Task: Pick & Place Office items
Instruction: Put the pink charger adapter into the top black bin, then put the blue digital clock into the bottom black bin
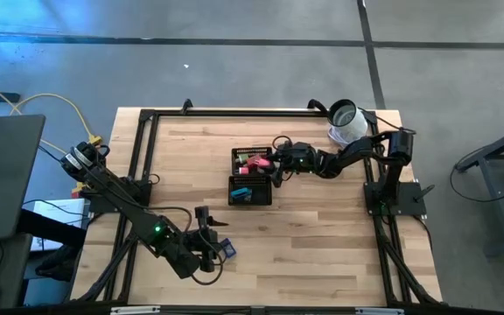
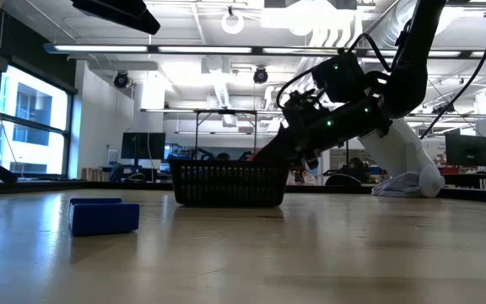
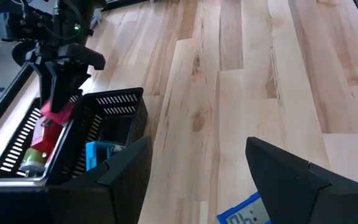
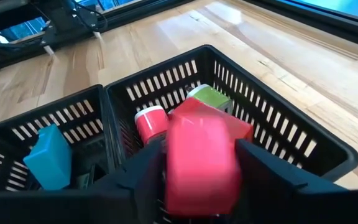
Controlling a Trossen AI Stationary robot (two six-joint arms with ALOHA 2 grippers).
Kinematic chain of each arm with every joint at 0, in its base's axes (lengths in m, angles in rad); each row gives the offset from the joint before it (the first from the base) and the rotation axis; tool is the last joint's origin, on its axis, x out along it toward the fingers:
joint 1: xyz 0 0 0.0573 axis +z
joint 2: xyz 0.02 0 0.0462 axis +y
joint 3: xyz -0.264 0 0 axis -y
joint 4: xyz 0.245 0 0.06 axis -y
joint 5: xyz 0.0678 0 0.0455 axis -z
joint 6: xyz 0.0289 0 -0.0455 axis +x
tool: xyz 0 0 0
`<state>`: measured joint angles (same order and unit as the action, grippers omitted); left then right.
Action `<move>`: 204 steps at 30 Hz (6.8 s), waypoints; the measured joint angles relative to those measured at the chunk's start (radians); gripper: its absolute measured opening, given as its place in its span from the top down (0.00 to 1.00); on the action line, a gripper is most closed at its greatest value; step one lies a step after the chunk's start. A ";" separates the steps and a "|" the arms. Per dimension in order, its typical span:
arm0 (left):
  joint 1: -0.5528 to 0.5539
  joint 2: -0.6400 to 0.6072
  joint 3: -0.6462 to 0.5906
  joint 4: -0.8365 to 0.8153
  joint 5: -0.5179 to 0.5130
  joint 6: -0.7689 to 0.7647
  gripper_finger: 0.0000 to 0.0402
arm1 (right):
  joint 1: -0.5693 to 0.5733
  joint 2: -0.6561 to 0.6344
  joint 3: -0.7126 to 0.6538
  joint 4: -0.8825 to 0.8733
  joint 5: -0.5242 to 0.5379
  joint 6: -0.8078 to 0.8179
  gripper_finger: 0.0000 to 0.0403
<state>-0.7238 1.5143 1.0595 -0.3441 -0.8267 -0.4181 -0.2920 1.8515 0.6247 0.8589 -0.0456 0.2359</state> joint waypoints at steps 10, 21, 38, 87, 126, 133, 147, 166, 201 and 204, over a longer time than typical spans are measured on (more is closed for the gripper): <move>0.000 0.000 0.000 0.003 0.007 0.000 0.38 | -0.001 0.000 0.000 0.012 -0.008 0.003 0.39; 0.000 0.000 0.000 0.002 0.009 0.000 0.38 | 0.013 -0.021 -0.001 0.057 -0.009 -0.030 0.37; 0.000 0.000 0.000 -0.003 0.012 0.003 0.38 | 0.147 -0.155 -0.001 0.041 -0.109 -0.057 0.38; -0.110 -0.004 -0.001 -0.202 0.134 -0.236 0.38 | 0.638 -0.043 0.356 -0.337 0.115 0.100 0.38; 0.049 0.110 -0.001 -0.093 0.432 0.030 0.38 | 0.718 -0.193 0.582 -1.093 0.362 0.045 0.38; 0.145 0.113 0.000 -0.097 0.606 0.181 0.38 | 0.736 -0.194 0.583 -1.215 0.420 0.082 0.38; 0.247 0.142 0.000 -0.089 0.757 0.384 0.38 | 0.717 -0.204 0.583 -1.307 0.544 0.056 0.38; 0.286 0.227 0.000 -0.022 0.883 0.467 0.38 | 0.726 -0.313 0.583 -1.363 0.595 0.095 0.38; 0.277 0.300 0.002 -0.016 0.871 0.555 0.38 | 0.726 -0.309 0.583 -1.383 0.593 0.134 0.38; 0.277 0.301 0.002 -0.017 0.869 0.553 0.38 | 0.726 -0.309 0.583 -1.383 0.593 0.134 0.38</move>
<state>-0.4469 1.8149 1.0611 -0.3607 0.0425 0.1347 0.4340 1.5425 1.2072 -0.5243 0.5472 0.3702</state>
